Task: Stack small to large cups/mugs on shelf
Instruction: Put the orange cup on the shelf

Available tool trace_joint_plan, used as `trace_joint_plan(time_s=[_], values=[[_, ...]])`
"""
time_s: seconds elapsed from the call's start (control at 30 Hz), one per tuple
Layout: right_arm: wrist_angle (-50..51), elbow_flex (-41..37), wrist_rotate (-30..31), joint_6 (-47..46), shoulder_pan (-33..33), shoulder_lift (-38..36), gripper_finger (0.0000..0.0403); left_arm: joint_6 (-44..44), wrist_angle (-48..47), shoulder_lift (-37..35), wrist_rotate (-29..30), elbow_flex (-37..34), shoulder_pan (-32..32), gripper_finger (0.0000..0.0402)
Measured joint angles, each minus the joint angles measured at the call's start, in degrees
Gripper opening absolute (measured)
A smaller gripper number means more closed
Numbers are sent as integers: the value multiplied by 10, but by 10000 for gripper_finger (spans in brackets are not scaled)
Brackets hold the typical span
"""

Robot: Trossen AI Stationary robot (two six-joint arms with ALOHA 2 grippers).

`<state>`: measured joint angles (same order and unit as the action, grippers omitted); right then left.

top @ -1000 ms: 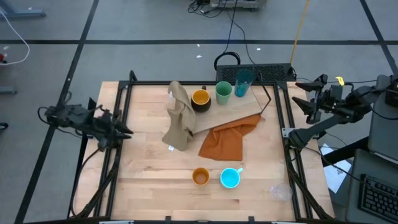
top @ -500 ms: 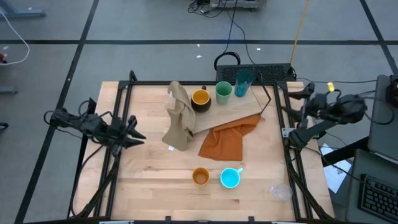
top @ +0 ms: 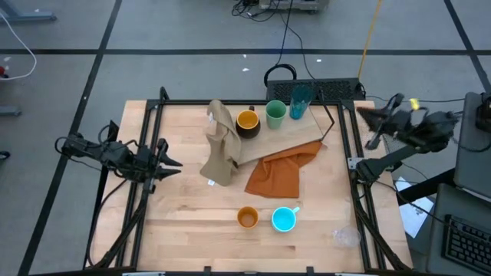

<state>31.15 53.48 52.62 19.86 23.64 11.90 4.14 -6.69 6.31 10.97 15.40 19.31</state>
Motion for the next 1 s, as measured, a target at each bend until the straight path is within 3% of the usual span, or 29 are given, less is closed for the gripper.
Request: trace_joint_plan(time_s=[0.17, 0.3, 0.47, 0.67, 0.8, 1.0], values=[[165, 57, -121, -163, -9, -16, 1, 12, -15, 0, 12, 0, 0, 92], [197, 20, -214, -230, -34, -22, 0, 22, -24, 0, 17, 0, 0, 92], [56, -87, -334, -202, -53, -22, 0, 24, -29, 0, 26, 0, 0, 92], [-120, -219, -349, -171, -52, -39, 0, 32, -30, 0, 26, 0, 0, 92], [-182, -261, -351, -183, -52, -51, 0, 39, -29, 0, 26, 0, 0, 92], [-267, -309, -435, -202, -52, -41, 0, 57, -26, 0, 26, 0, 0, 93]])
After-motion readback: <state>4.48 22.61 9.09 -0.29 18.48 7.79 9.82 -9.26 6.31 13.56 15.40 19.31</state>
